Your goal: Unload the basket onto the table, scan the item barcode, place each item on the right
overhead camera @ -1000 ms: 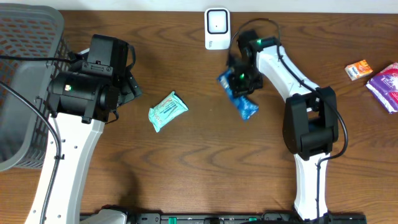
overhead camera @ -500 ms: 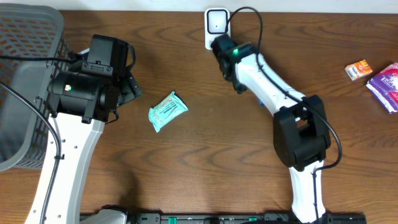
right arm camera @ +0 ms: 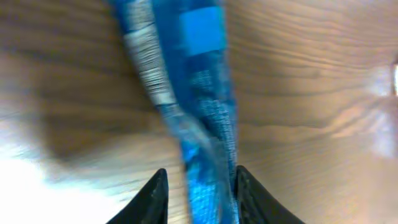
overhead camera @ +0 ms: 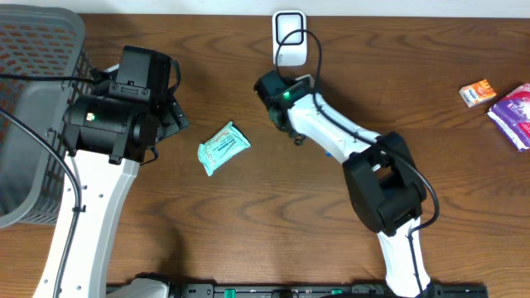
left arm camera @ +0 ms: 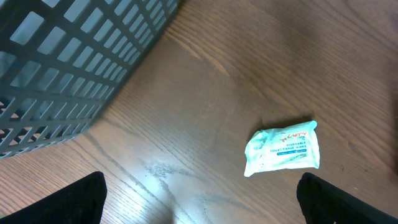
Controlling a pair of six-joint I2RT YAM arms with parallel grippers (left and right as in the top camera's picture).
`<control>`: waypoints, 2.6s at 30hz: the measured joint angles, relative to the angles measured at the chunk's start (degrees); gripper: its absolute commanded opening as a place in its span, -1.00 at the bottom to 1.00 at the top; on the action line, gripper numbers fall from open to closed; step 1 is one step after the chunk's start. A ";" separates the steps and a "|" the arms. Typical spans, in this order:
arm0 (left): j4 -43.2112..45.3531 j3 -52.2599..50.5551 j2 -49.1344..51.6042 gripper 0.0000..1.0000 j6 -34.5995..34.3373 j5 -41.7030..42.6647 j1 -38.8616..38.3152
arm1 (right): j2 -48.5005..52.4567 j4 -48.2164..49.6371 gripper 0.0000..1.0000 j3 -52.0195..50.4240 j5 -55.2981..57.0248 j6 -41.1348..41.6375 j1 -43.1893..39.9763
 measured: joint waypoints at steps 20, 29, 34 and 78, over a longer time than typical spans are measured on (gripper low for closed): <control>-0.02 0.00 0.00 0.96 0.00 0.00 0.00 | 0.00 4.17 -0.69 0.61 -31.23 -1.81 1.14; -0.02 0.00 0.00 0.96 0.00 0.00 0.00 | -0.22 -4.11 -0.27 11.02 -35.17 -3.06 -1.20; -0.02 0.00 0.00 0.96 0.00 0.00 0.00 | -2.19 -6.80 -0.98 15.58 -31.71 -4.02 -7.13; 0.00 0.00 0.02 0.96 0.00 0.00 0.00 | -5.07 2.75 -0.98 5.42 -40.30 -3.82 -10.54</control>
